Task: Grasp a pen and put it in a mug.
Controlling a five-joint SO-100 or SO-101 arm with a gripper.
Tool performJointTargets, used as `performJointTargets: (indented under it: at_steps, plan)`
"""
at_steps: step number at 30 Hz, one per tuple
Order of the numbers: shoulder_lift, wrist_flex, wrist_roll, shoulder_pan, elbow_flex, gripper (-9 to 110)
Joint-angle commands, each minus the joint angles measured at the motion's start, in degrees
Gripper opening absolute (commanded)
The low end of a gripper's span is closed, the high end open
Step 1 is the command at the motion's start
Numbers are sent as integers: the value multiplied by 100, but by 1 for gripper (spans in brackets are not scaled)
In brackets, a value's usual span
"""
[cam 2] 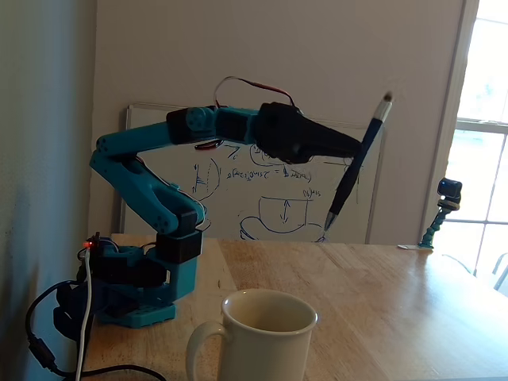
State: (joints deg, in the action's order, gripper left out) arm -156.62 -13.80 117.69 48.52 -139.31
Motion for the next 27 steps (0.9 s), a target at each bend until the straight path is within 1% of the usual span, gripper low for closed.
performJointTargets:
  at_steps: [1,6,11,27]
  plan:
    - [-202,712,-299,721,466,1]
    - [-202,729,-624,1274,352,1]
    - [-299,791,-642,1652,-545,1]
    - [-299,817,-580,1714,-2197,1]
